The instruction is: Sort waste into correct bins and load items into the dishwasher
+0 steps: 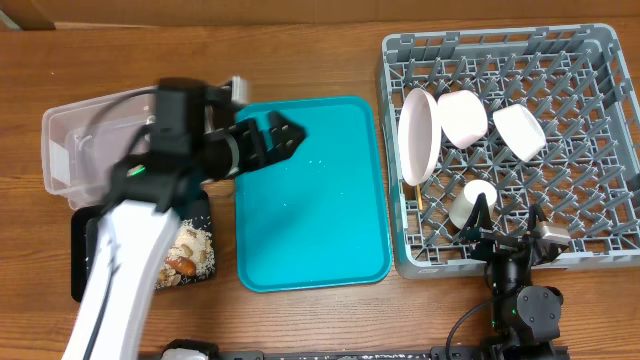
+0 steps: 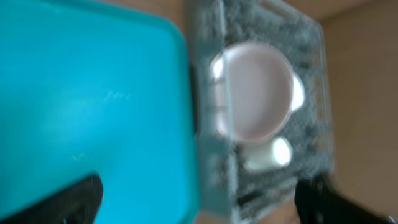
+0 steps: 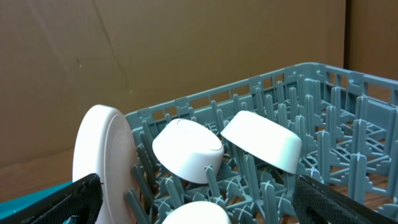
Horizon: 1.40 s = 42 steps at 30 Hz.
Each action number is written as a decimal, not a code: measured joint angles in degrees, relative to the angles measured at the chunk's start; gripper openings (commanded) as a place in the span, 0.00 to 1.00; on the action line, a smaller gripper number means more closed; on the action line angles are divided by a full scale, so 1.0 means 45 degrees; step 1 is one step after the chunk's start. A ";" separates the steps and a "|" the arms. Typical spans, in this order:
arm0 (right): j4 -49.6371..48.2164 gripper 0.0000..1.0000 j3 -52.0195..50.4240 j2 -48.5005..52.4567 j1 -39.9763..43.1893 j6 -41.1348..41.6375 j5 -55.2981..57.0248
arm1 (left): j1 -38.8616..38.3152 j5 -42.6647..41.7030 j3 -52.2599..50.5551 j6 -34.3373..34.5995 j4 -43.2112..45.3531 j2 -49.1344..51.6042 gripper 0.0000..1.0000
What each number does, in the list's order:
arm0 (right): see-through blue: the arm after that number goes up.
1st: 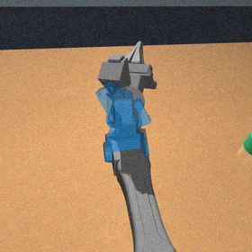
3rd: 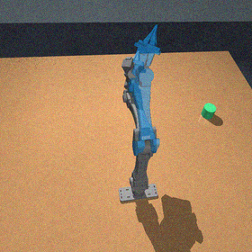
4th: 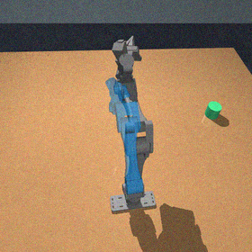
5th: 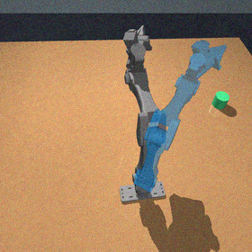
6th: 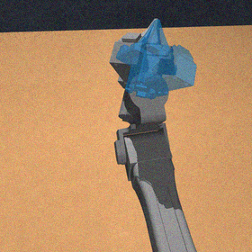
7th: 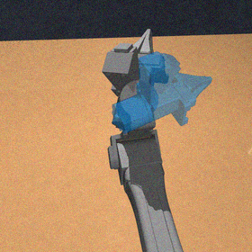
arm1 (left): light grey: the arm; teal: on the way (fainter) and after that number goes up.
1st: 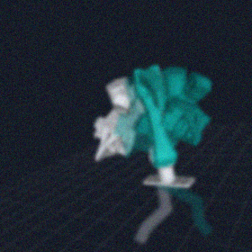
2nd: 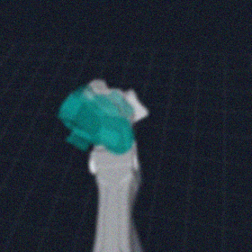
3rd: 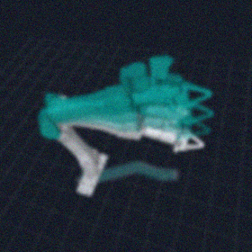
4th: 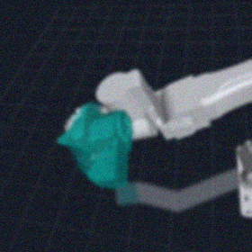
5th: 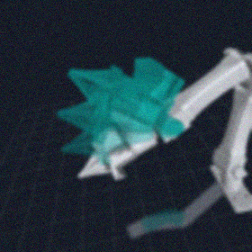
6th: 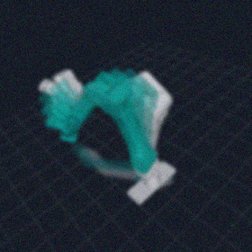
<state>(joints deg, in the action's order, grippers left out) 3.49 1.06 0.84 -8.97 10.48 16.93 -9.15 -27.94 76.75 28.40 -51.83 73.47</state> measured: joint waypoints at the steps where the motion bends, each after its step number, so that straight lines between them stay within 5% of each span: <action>1: 0.0005 1.00 0.0000 0.0000 0.0000 0.0005 0.0000 | 0.0010 0.0976 0.0704 -0.0539 -0.1234 -0.0486 1.00; 6: 0.0005 1.00 0.0000 0.0000 0.0000 0.0000 -0.0005 | 0.0010 0.5348 0.2919 -0.1967 -0.5479 -0.2142 1.00; 13: 0.0005 1.00 0.0000 0.0000 0.0000 0.0000 0.0000 | 0.0010 0.8476 0.3225 -0.2511 -0.7218 -0.3526 1.00; 42: 0.0005 1.00 0.0000 0.0000 0.0000 0.0000 -0.0005 | 0.0005 0.9277 0.3167 -0.2691 -0.6343 -0.2215 1.00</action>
<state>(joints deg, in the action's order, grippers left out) 3.51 1.06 0.84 -8.97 10.48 16.91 -9.13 13.80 91.00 16.29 -80.38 63.51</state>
